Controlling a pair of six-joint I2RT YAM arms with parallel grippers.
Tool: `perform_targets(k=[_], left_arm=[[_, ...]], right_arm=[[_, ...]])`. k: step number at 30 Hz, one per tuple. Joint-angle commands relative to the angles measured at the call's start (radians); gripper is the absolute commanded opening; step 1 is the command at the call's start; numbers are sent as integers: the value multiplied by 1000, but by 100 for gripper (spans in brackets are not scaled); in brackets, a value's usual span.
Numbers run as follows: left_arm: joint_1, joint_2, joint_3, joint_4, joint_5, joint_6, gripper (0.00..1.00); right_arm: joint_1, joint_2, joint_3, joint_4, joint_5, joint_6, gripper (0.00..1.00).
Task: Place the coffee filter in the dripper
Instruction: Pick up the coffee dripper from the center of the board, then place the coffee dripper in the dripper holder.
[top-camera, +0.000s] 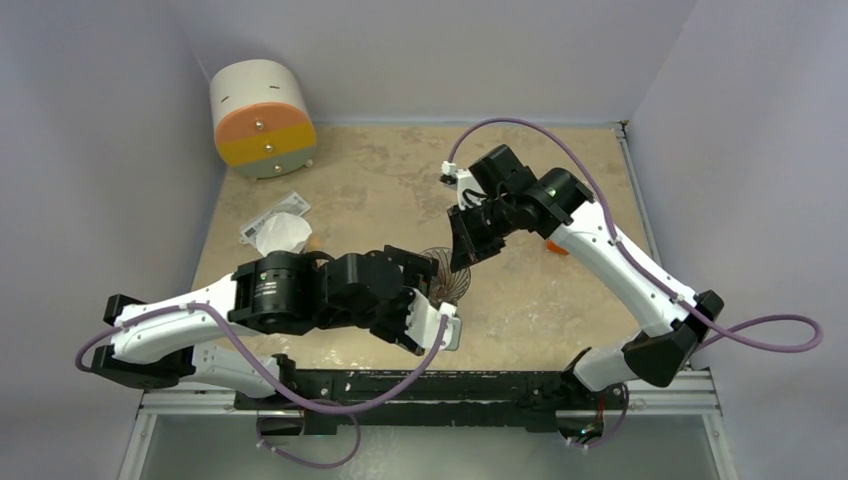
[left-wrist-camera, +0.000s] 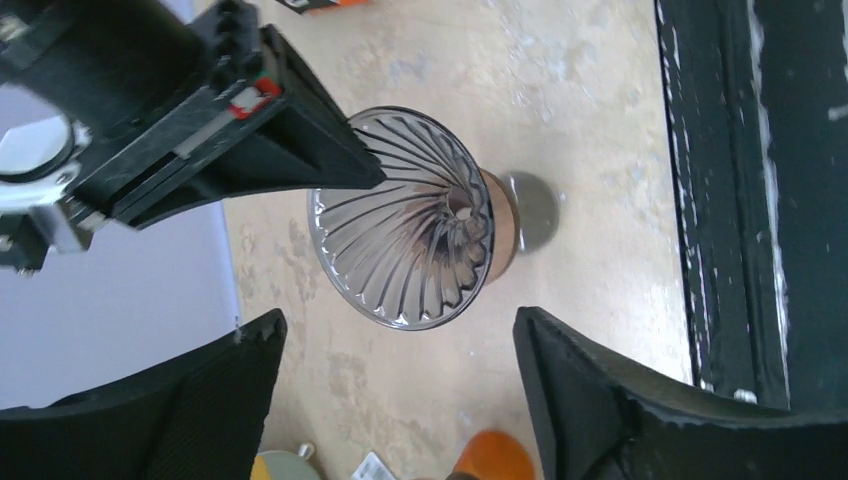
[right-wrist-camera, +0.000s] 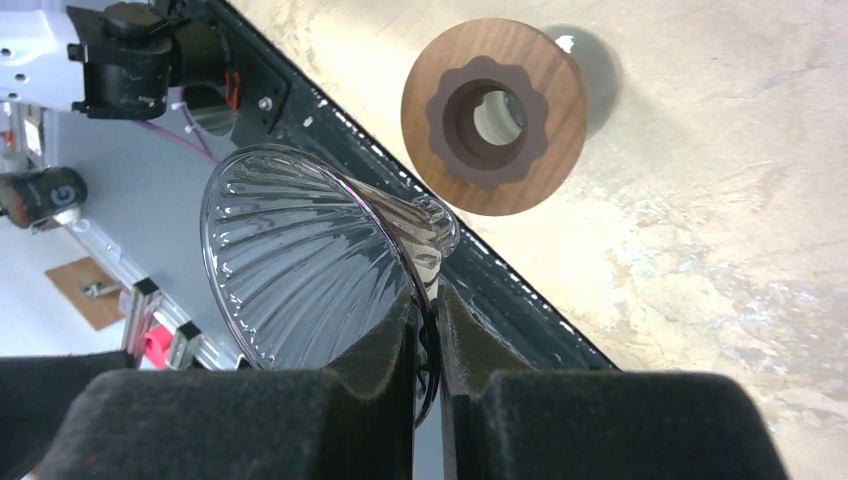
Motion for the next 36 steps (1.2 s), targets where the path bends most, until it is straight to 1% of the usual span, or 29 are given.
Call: perform_targets(k=[1,4,7,9,10,12,14,16,18,22,24,25,31,36], left_arm=[[3,-73,-34,213,-54,-110,85],[13,-91,-29,278,-96,-189,92],[48,-76,7,284,-111,-278,93],[93,-58,31,276,-105,-350,92],[136,-46,44,267,-87,-391,92],[218,-21,67,242,-46,-477,89],[264,-1,77,223,-25,-544,87],[299,4,58,237,10,-583,87],[350,16,49,240,48,-661,89],[500,77,87,176,193,-800,90],[550,82,75,184,260,-854,90],[572,85,72,181,284,-882,91],[721,101,53,161,484,-1055,92],[824,118,44,123,637,-1155,93]], right_arm=[[6,-65,17,29,91,30,0],[6,-92,3,66,145,47,0],[7,-124,-18,103,218,70,0],[6,-146,-37,135,246,83,0],[6,-154,-43,147,262,92,0],[7,-169,-54,165,293,100,0],[6,-184,-71,183,324,109,0],[6,-203,-91,206,352,118,0],[6,-220,-113,231,396,125,0],[6,-259,-166,299,460,136,0],[6,-272,-186,338,478,144,0],[6,-273,-191,365,503,121,0],[7,-249,-196,389,471,143,0],[20,-229,-184,413,418,186,0]])
